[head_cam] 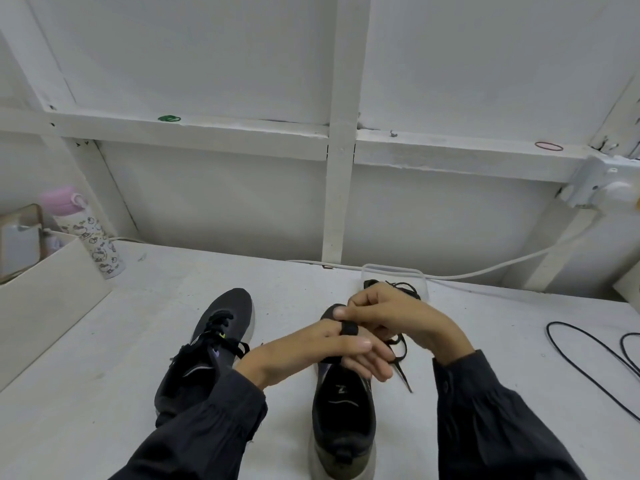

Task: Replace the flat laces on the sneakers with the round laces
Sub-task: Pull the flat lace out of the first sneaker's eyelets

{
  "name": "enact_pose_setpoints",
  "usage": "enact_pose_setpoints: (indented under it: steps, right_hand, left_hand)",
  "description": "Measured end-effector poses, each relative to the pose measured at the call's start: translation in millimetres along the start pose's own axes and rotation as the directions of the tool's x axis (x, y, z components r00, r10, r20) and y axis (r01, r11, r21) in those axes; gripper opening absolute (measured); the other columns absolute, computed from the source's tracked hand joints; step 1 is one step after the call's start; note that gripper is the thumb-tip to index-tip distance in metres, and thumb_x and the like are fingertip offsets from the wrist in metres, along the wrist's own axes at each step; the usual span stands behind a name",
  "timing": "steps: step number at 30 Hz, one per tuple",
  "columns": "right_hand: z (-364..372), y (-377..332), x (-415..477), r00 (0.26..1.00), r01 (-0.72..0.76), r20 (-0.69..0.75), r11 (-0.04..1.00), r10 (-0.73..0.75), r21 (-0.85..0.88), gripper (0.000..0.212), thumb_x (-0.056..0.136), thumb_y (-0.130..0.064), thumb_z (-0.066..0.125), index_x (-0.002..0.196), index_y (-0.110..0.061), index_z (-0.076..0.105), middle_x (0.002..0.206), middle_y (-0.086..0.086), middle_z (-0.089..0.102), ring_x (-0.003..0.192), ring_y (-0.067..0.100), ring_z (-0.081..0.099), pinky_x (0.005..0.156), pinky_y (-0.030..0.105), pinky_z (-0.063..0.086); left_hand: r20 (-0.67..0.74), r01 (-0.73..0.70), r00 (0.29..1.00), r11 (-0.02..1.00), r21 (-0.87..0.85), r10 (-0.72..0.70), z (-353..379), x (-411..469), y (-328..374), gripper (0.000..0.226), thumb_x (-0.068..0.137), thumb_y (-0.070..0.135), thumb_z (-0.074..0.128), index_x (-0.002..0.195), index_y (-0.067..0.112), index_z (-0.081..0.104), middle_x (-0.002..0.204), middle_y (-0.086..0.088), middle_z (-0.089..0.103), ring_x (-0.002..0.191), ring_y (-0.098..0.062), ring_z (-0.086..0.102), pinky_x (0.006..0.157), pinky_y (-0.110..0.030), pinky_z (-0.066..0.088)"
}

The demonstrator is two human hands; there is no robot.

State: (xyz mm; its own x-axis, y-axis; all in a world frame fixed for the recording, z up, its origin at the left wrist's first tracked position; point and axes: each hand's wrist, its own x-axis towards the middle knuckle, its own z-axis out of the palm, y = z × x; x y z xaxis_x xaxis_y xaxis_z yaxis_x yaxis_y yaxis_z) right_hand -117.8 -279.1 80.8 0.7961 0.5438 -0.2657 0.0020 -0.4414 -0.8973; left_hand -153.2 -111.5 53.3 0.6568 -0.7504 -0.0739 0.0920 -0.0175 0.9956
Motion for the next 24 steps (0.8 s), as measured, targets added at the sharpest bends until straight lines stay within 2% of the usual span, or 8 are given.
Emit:
enact_pose_setpoints:
  steps: [4, 8, 11, 15, 17, 19, 22, 24]
  right_hand:
    - [-1.1, -9.6, -13.4, 0.997, 0.058, -0.049, 0.998, -0.057, 0.022, 0.033, 0.094, -0.03, 0.062, 0.07, -0.007, 0.059, 0.048, -0.006, 0.039, 0.043, 0.007, 0.03, 0.042, 0.016, 0.025]
    - [27.0, 11.2, -25.8, 0.995, 0.099, 0.027, 0.992, -0.101, 0.081, 0.024, 0.1, -0.017, 0.051, 0.088, -0.004, 0.067, 0.05, -0.005, 0.046, 0.04, 0.008, 0.036, 0.041, 0.016, 0.027]
    - [48.5, 32.0, -20.3, 0.993, 0.074, 0.089, 0.996, -0.079, 0.056, 0.029, 0.103, -0.023, 0.045, 0.091, -0.011, 0.068, 0.056, -0.003, 0.051, 0.041, 0.012, 0.042, 0.043, 0.019, 0.028]
    - [40.8, 32.7, -10.8, 0.997, 0.065, 0.037, 0.997, -0.067, 0.048, 0.024, 0.1, -0.021, 0.051, 0.09, -0.005, 0.066, 0.057, -0.001, 0.054, 0.045, 0.004, 0.043, 0.047, 0.017, 0.033]
    - [26.6, 25.3, -6.9, 0.99, 0.131, 0.057, 0.991, -0.129, -0.029, 0.024, 0.089, -0.025, 0.053, 0.081, -0.009, 0.07, 0.056, 0.004, 0.059, 0.049, 0.0, 0.046, 0.054, 0.014, 0.037]
    - [13.4, 17.7, -1.3, 0.986, 0.123, 0.13, 0.98, -0.103, -0.154, 0.021, 0.074, -0.032, 0.054, 0.069, -0.016, 0.067, 0.054, -0.003, 0.056, 0.052, 0.003, 0.048, 0.055, 0.014, 0.038]
    - [0.9, 9.7, 7.0, 0.979, 0.047, 0.202, 0.948, 0.018, -0.315, 0.016, 0.069, -0.023, 0.056, 0.075, -0.012, 0.067, 0.061, -0.005, 0.057, 0.056, 0.007, 0.049, 0.053, 0.017, 0.039]
    - [-1.8, 8.3, 9.8, 0.978, 0.034, 0.203, 0.928, 0.045, -0.371, 0.015, 0.076, -0.016, 0.059, 0.082, -0.005, 0.068, 0.058, -0.007, 0.053, 0.054, 0.008, 0.044, 0.051, 0.017, 0.036]
  left_hand:
    - [-0.086, 0.024, 0.996, 1.0, 0.002, -0.024, -4.2, 1.7, -16.7, 0.053, 0.093, 0.05, 0.047, 0.118, 0.007, 0.065, 0.117, -0.017, 0.069, 0.115, -0.031, 0.063, 0.104, -0.038, 0.047]
    - [-0.272, -0.085, 0.961, 0.989, -0.118, 0.051, -8.2, -1.3, -16.9, 0.066, 0.082, 0.075, 0.049, 0.108, 0.018, 0.071, 0.096, -0.006, 0.071, 0.1, -0.03, 0.06, 0.098, -0.038, 0.046]
    - [-0.292, -0.208, 0.944, 0.965, -0.157, 0.156, -7.7, -0.8, -10.7, 0.074, 0.085, 0.067, 0.053, 0.125, 0.006, 0.062, 0.119, -0.019, 0.066, 0.116, -0.032, 0.059, 0.103, -0.037, 0.045]
    - [-0.152, -0.228, 0.967, 0.958, -0.171, 0.203, 1.6, -2.3, 3.2, 0.069, 0.083, 0.064, 0.059, 0.121, 0.006, 0.063, 0.114, -0.017, 0.067, 0.106, -0.029, 0.063, 0.092, -0.034, 0.05]
    - [-0.041, -0.192, 0.981, 0.977, -0.098, 0.188, 4.5, -5.2, 7.8, 0.069, 0.083, 0.064, 0.059, 0.119, 0.005, 0.063, 0.11, -0.013, 0.068, 0.099, -0.024, 0.065, 0.089, -0.033, 0.05]
    - [0.054, -0.153, 0.987, 0.988, 0.001, 0.153, 4.3, -6.6, 8.8, 0.07, 0.086, 0.063, 0.056, 0.12, 0.002, 0.061, 0.111, -0.014, 0.067, 0.102, -0.019, 0.065, 0.093, -0.03, 0.048]
    - [0.105, -0.089, 0.991, 0.994, 0.06, 0.082, 2.9, -6.9, 6.2, 0.066, 0.088, 0.062, 0.054, 0.122, 0.006, 0.061, 0.116, -0.015, 0.066, 0.108, -0.023, 0.064, 0.096, -0.031, 0.047]
    - [0.107, -0.068, 0.992, 0.995, 0.067, 0.061, 1.4, -6.8, 4.3, 0.064, 0.089, 0.061, 0.053, 0.122, 0.006, 0.061, 0.117, -0.016, 0.066, 0.109, -0.024, 0.063, 0.097, -0.031, 0.047]
